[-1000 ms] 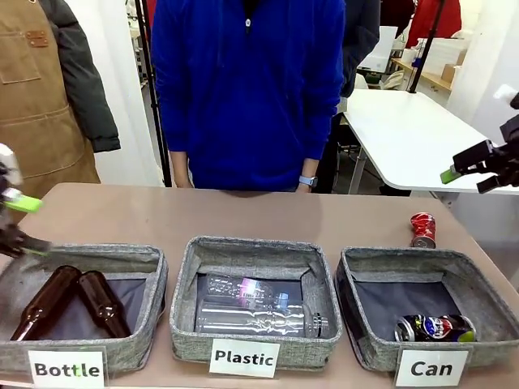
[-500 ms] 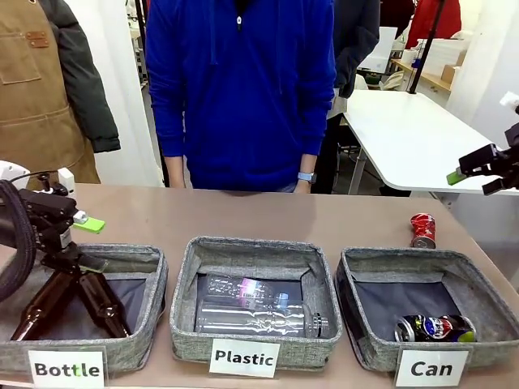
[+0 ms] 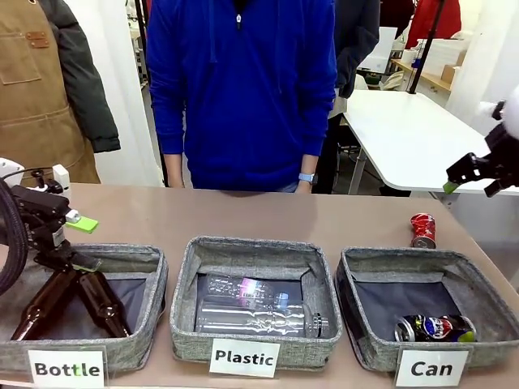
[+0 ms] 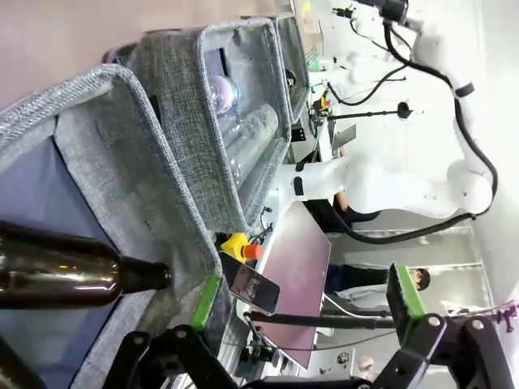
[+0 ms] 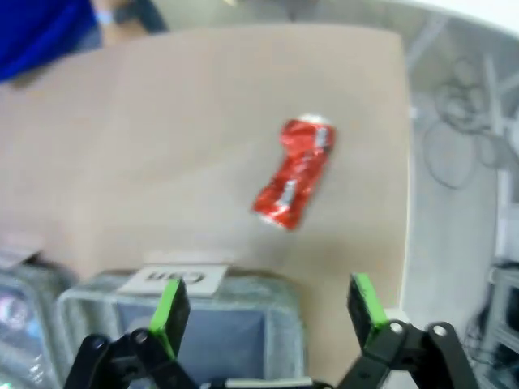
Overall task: Sort the can waste into the basket.
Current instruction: Pick up the can waste from the table and place it in the right Fabric basket.
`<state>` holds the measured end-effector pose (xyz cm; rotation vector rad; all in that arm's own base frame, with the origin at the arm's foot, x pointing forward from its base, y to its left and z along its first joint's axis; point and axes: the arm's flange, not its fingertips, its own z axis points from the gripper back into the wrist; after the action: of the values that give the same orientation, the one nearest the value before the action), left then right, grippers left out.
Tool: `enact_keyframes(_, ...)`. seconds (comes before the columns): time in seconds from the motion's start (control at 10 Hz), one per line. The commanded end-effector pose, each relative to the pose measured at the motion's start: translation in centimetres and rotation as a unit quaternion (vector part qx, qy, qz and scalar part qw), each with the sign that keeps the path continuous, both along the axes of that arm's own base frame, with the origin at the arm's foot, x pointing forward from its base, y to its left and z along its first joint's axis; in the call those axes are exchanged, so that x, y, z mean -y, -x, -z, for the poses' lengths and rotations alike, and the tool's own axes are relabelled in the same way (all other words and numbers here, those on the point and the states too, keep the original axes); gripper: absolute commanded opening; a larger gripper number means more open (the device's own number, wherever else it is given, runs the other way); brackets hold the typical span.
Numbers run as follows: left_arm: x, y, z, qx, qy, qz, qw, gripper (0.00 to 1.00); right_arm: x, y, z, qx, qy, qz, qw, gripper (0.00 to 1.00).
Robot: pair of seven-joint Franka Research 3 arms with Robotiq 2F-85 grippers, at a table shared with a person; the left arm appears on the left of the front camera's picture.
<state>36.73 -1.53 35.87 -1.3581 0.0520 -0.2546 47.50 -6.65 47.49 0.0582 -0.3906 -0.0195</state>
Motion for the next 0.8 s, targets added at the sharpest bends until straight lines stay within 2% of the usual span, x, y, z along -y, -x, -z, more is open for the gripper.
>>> enact_keyframes(0.0,-0.4,0.2,-0.4,0.001,0.003,0.006,1.000,1.00,-0.3,-5.9,0.0,-0.058,0.078,0.063,0.993,1.00)
enact_keyframes(0.2,-0.4,0.2,-0.4,0.001,0.003,0.006,1.000,1.00,-0.2,-9.0,2.6,-0.087,0.085,0.093,0.988,1.00)
enact_keyframes(0.3,-0.4,0.2,-0.4,0.001,0.003,0.006,1.000,1.00,-0.3,-9.6,4.0,-0.107,0.072,0.097,0.987,1.00)
enact_keyframes(0.6,-0.4,0.2,-0.4,0.001,0.003,0.006,1.000,1.00,-0.7,-10.2,7.5,-0.136,0.006,0.140,0.981,1.00)
enact_keyframes(0.7,-0.4,0.2,-0.4,0.001,0.003,0.006,1.000,1.00,-0.6,-10.4,9.1,-0.162,0.008,0.167,0.972,1.00)
